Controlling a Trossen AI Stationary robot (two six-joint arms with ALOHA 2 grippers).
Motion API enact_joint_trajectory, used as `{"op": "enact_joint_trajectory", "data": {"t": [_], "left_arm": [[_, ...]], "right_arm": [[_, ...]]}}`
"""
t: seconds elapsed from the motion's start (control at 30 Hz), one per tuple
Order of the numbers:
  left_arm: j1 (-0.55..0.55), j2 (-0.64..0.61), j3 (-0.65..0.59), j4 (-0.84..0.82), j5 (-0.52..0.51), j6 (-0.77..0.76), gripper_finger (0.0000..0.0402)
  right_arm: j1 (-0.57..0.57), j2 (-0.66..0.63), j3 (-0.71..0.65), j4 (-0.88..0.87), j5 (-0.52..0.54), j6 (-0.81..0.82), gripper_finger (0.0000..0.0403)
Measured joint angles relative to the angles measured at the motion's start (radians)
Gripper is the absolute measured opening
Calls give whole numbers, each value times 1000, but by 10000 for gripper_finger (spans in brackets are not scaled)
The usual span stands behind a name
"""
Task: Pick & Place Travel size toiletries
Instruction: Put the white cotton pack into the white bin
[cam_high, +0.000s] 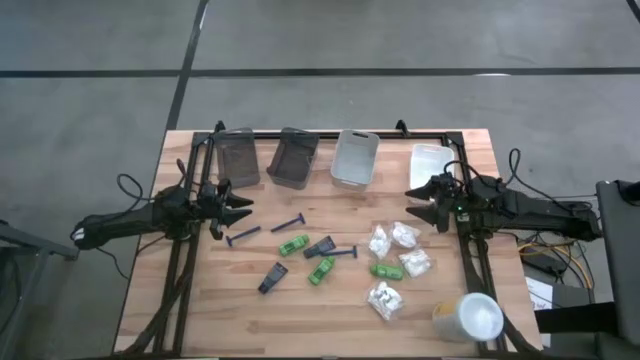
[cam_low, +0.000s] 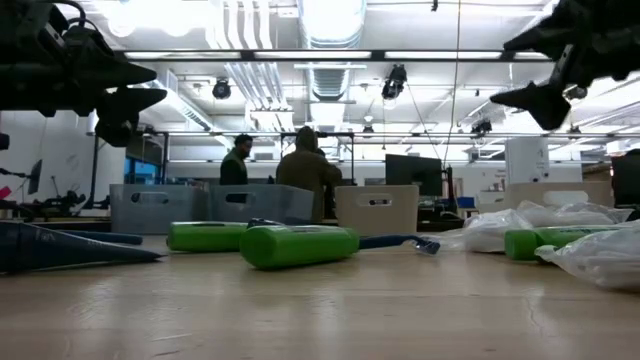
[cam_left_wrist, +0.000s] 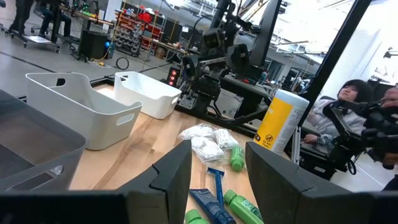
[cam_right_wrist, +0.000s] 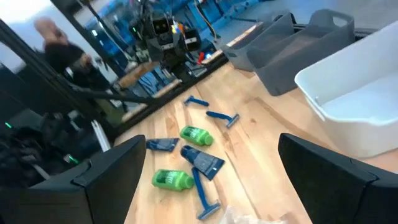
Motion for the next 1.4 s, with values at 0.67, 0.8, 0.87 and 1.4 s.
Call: {"op": "enact_joint_trajectory", "data": {"t": [0.67,0.8,0.87,1.4], "left_arm": [[1,0,0,0,0,0,156],[0,0,0,0,0,0,156],[0,0,0,0,0,0,156],[0,0,0,-1,0,0,156]], "right_arm": [[111,485,501,-350,-54,-263,364],[149,582,578,-468,-52,-386,364],[165,629,605,-508,-52,-430,363],[197,938,580,-674,37,-385,363]]}}
